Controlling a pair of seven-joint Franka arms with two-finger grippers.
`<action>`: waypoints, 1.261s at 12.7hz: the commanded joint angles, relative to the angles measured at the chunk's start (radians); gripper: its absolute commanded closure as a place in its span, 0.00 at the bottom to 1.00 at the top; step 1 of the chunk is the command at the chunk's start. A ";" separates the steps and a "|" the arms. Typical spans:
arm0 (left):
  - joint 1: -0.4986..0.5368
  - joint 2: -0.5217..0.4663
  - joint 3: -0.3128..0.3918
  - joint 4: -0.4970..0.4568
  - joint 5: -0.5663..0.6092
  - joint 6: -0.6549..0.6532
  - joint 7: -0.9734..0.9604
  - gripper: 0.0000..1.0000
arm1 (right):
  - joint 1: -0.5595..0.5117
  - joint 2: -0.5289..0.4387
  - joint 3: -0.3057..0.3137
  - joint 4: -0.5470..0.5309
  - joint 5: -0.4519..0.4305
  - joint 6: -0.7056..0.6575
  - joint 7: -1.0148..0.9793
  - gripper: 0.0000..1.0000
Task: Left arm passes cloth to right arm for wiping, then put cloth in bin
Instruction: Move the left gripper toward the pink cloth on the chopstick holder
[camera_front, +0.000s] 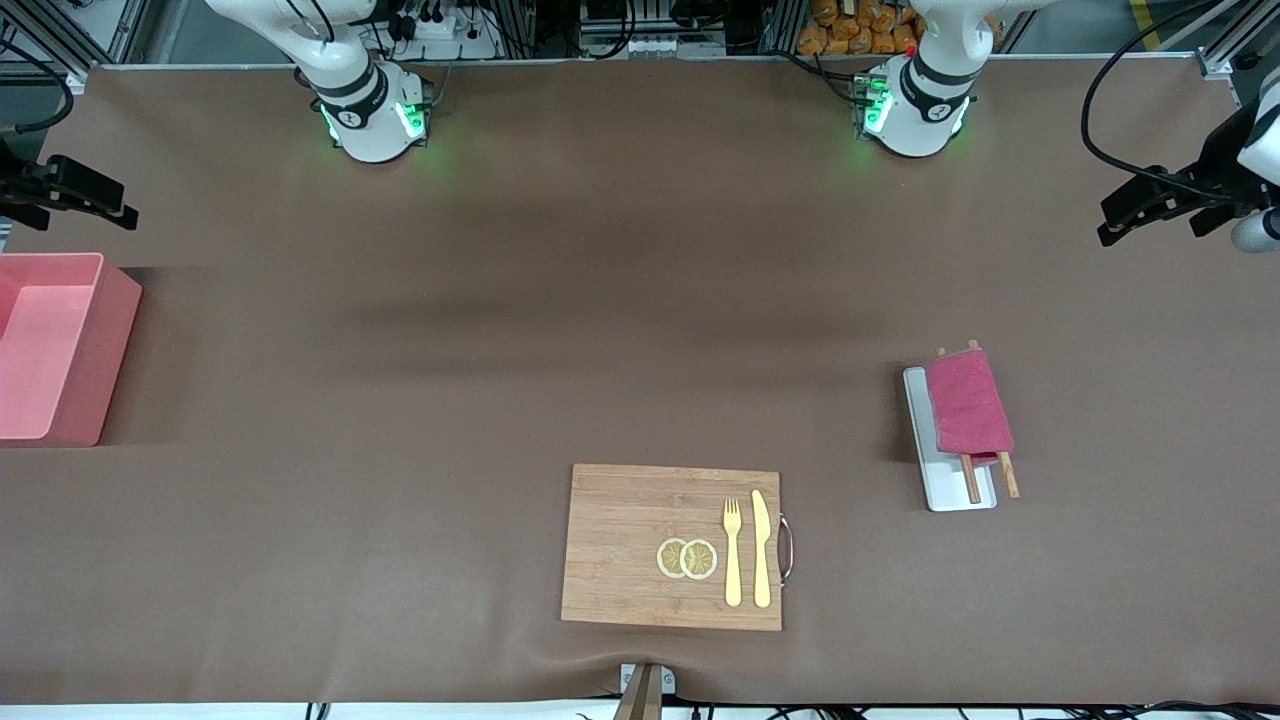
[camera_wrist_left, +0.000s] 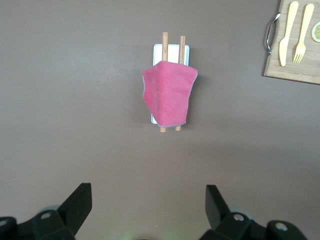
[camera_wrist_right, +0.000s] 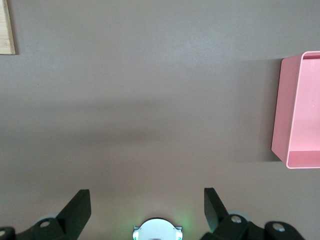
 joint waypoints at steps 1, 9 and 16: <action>0.004 0.016 0.003 0.028 -0.014 -0.036 -0.005 0.00 | 0.003 -0.004 0.002 0.007 -0.011 -0.009 -0.007 0.00; -0.005 0.045 0.003 0.043 0.001 -0.046 -0.017 0.00 | 0.015 0.000 0.003 0.005 -0.003 -0.007 -0.007 0.00; 0.008 0.120 0.008 0.018 0.003 0.015 -0.006 0.00 | 0.079 0.037 0.003 0.007 0.002 -0.004 -0.007 0.00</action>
